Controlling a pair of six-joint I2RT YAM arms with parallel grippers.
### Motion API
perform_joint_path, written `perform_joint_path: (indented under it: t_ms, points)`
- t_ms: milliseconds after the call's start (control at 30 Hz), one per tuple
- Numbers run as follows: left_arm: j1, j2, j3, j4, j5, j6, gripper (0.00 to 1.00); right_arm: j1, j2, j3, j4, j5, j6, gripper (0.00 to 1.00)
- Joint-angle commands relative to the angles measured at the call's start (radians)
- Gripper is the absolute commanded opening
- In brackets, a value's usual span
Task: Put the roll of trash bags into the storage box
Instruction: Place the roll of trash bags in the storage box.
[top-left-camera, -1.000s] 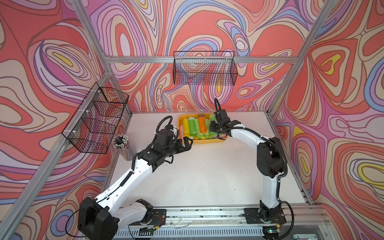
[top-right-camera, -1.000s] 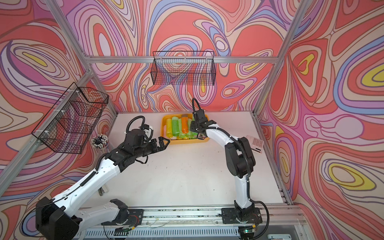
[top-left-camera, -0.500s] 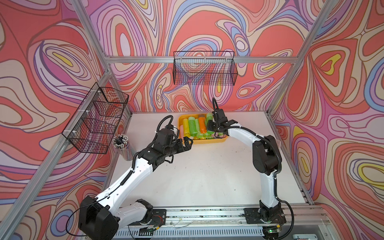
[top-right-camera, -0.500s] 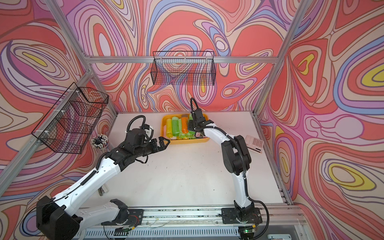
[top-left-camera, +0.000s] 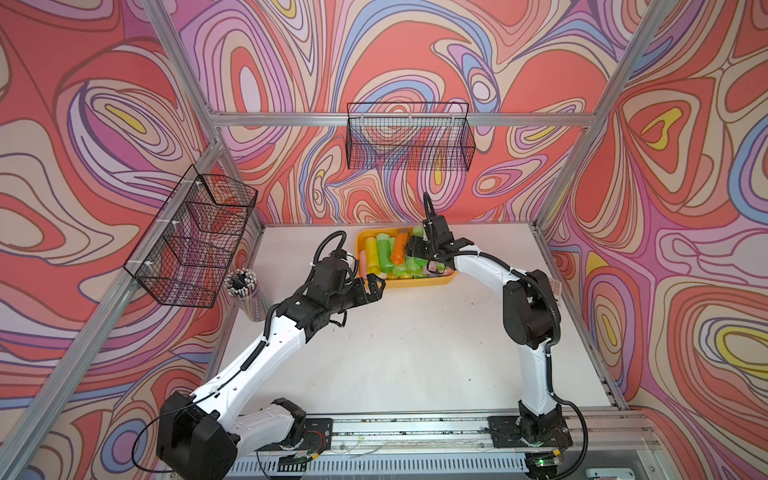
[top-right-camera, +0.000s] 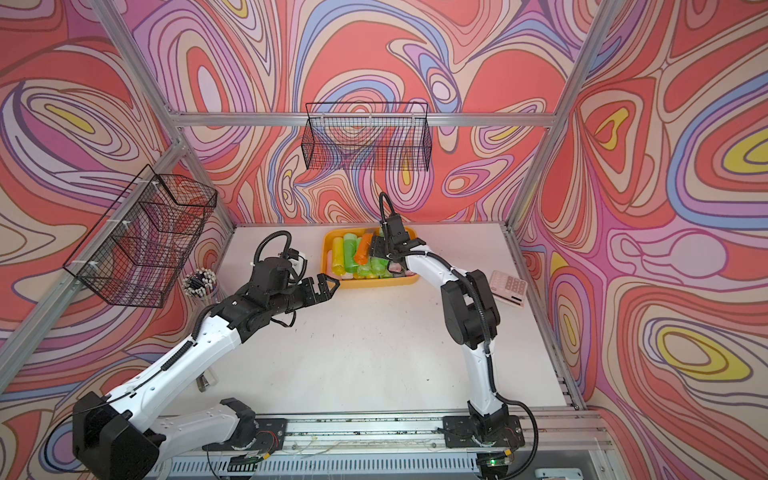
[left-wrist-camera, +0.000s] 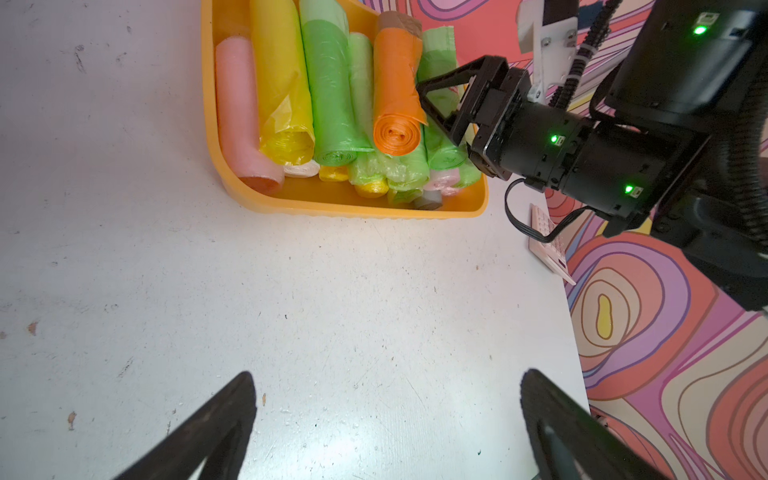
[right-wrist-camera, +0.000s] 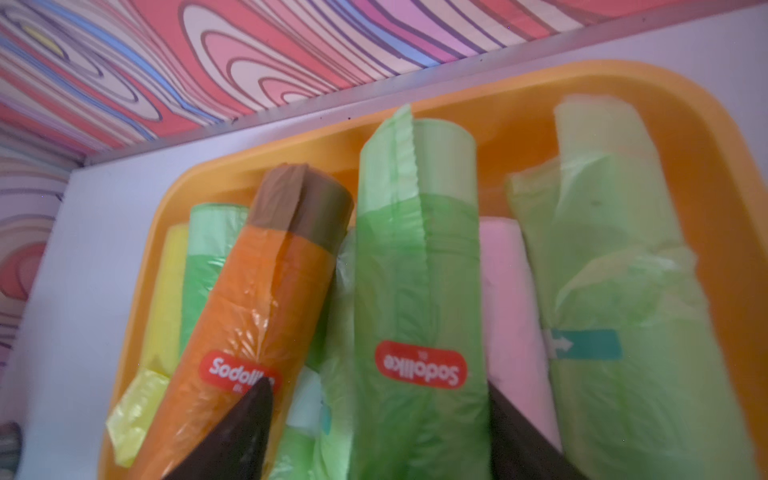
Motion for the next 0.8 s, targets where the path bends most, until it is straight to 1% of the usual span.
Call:
perform_joint_path:
  t_ms: [0, 133, 400, 467, 567, 633, 667, 767]
  points:
    - [0.004, -0.022, 0.003, -0.025, -0.055, 0.022, 1.00, -0.002, -0.044, -0.004, -0.033, 0.007, 0.000, 0.84]
    - [0.005, -0.044, -0.007, -0.042, -0.141, 0.048, 1.00, -0.003, -0.118, -0.059, -0.029, 0.017, 0.003, 0.85]
    - [0.006, -0.118, -0.073, -0.026, -0.271, 0.074, 1.00, -0.002, -0.256, -0.156, -0.064, 0.066, -0.009, 0.85]
    - [0.008, -0.125, -0.079, -0.025, -0.305, 0.099, 1.00, -0.003, -0.295, -0.194, -0.059, 0.076, -0.012, 0.85]
    - [0.012, -0.131, -0.082, -0.031, -0.395, 0.151, 1.00, -0.002, -0.362, -0.274, -0.041, 0.103, -0.016, 0.85]
    - [0.025, -0.135, -0.095, -0.007, -0.479, 0.198, 1.00, -0.003, -0.433, -0.343, -0.018, 0.133, -0.024, 0.86]
    - [0.039, -0.134, -0.111, 0.033, -0.520, 0.232, 1.00, -0.002, -0.466, -0.384, 0.003, 0.151, -0.026, 0.86]
    - [0.110, -0.108, -0.161, 0.164, -0.622, 0.290, 1.00, -0.002, -0.570, -0.533, 0.098, 0.220, -0.022, 0.87]
